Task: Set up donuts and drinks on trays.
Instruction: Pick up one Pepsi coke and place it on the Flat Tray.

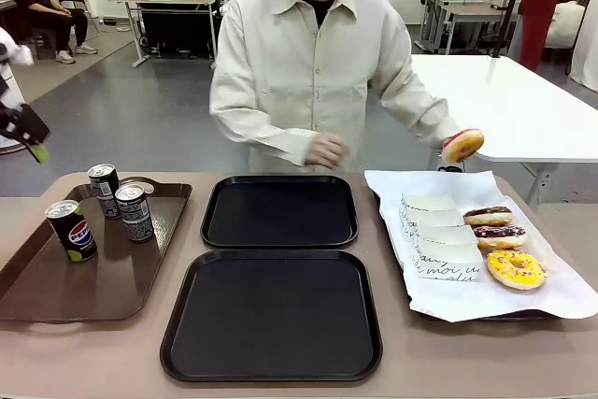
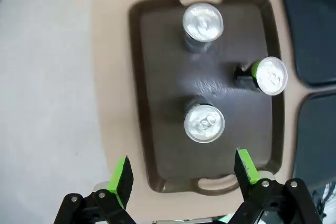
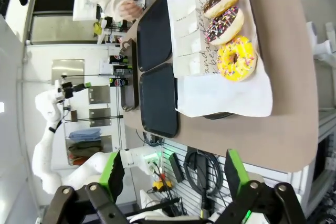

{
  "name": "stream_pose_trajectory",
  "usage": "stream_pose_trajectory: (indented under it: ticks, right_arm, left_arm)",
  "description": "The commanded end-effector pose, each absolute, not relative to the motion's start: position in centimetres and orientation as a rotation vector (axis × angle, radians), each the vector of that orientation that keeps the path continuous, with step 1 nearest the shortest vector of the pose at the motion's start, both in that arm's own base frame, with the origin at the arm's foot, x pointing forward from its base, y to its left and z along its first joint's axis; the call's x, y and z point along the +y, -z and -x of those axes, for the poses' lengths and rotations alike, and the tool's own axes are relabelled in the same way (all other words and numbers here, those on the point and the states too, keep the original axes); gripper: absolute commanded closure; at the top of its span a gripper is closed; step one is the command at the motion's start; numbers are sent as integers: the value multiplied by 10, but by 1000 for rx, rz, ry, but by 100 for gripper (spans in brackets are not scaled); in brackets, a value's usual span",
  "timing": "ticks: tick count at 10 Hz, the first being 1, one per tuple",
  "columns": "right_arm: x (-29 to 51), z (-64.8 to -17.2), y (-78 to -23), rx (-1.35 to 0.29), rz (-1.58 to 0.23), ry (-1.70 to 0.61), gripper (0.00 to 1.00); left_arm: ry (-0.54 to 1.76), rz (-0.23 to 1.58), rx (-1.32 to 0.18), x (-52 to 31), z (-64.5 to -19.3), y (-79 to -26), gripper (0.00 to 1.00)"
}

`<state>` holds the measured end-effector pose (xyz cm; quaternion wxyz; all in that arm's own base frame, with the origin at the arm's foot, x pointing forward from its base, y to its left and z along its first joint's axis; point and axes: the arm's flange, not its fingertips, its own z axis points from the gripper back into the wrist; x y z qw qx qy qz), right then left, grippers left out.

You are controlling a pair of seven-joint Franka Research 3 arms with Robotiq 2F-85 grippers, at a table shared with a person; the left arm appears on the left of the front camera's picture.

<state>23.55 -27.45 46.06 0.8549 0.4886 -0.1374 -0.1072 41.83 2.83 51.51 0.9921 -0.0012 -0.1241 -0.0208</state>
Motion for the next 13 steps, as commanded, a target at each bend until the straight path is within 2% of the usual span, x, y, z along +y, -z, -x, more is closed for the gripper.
stream_pose_trajectory:
  ticks: [1, 4, 11, 13]
  right_arm:
    - [-276, -235, -460, -302, -1048, 222, 0]
    - [-276, -235, -460, -302, -1048, 222, 0]
    - [-276, -235, -460, -302, -1048, 222, 0]
    - [-276, -235, -460, -302, -1048, 222, 0]
  left_arm:
    - [27, 69, -117, 23, -439, -501, 0]
    - [-2, 99, -85, 18, -453, -474, 0]
    - [33, 82, -76, 20, -450, -465, 0]
    - [39, 56, -94, 19, -450, -449, 0]
